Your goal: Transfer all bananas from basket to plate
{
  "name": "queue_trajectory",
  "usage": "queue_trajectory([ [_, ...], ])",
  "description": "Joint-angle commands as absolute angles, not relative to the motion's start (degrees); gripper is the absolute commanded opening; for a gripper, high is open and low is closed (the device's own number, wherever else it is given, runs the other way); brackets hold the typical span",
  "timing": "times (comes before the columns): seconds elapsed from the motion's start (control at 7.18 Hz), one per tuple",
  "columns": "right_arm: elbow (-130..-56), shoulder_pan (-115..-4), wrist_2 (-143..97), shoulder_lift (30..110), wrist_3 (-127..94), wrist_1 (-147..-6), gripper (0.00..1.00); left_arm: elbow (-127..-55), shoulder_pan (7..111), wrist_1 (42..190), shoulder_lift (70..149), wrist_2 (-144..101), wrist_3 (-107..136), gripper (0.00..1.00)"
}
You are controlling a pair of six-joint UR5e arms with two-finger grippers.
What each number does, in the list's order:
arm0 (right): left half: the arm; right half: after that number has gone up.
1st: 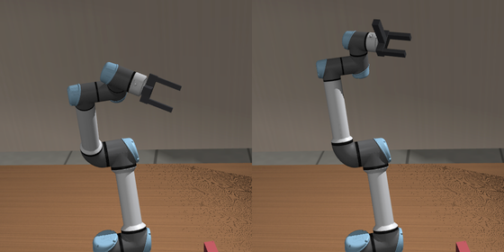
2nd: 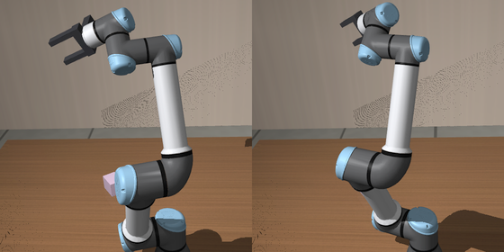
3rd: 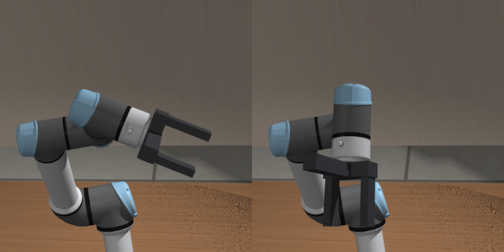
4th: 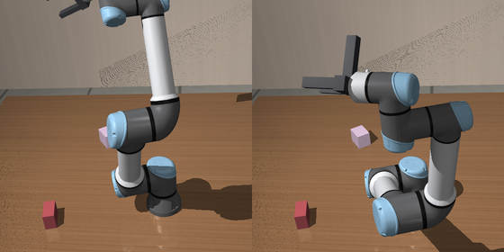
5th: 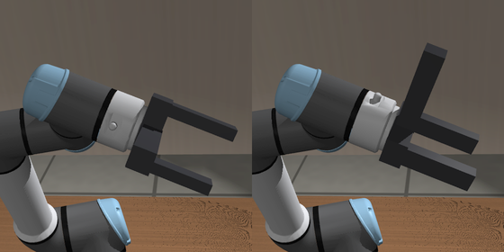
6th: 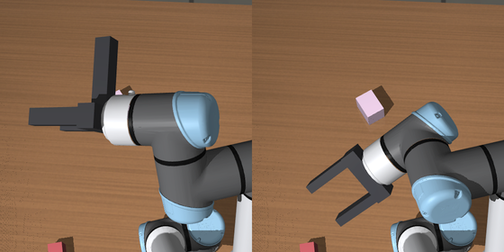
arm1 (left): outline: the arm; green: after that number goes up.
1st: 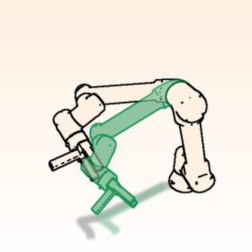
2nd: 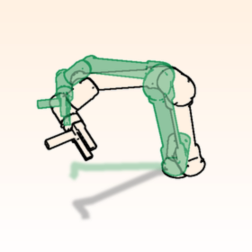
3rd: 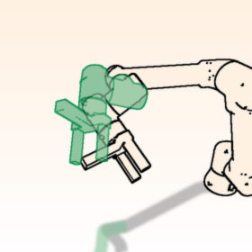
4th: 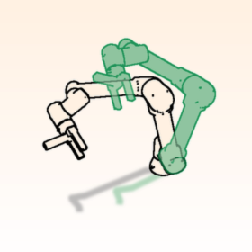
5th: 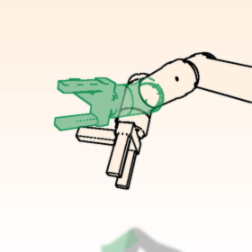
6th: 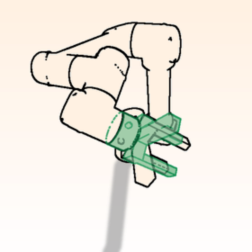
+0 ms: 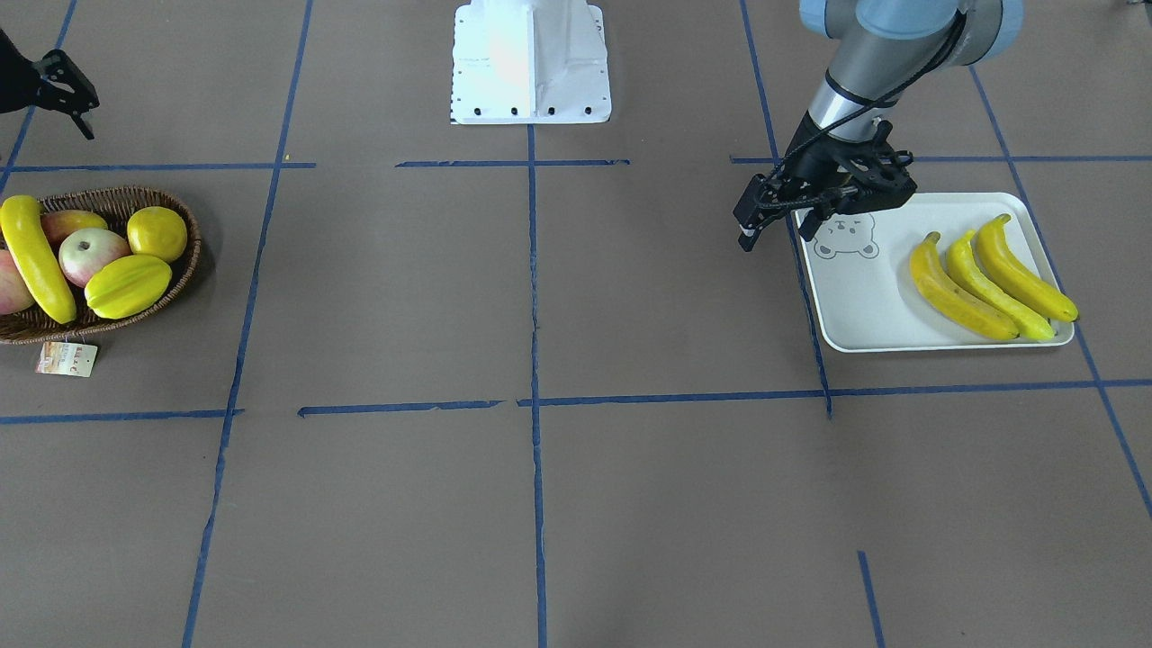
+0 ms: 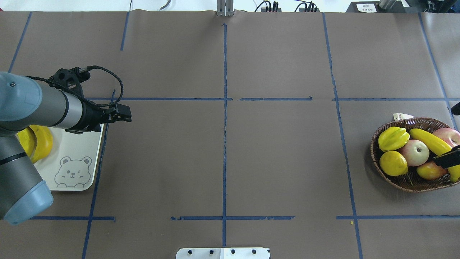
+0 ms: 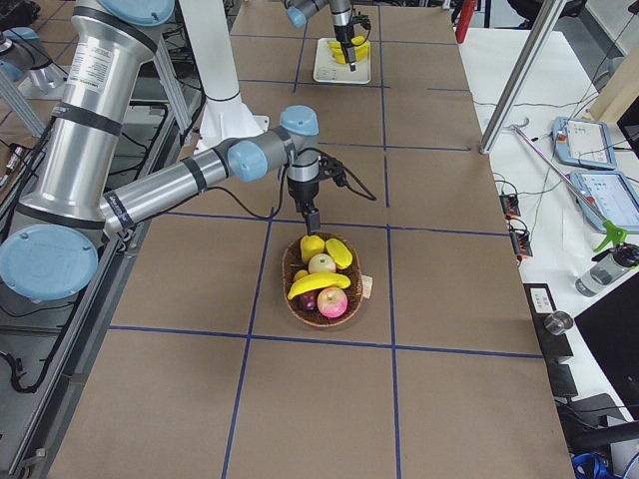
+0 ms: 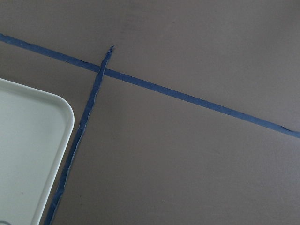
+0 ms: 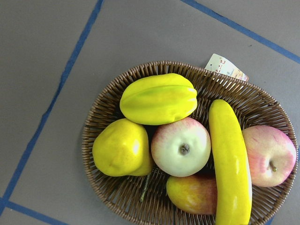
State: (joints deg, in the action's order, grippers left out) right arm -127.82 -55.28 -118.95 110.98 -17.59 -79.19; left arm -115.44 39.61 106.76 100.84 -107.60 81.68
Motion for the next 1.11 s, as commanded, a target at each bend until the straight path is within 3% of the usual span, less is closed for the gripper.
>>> queue_trajectory([
  [0.0, -116.3, -56.1, -119.1, 115.2, -17.1, -60.3, 0.98, -115.6, 39.6, 106.6, 100.8, -107.6, 81.7, 1.0],
  [0.98, -107.9, -55.2, -116.3, 111.3, -17.3, -59.9, 0.83, -116.5, 39.4, 106.7, 101.0, -107.7, 82.0, 1.0],
])
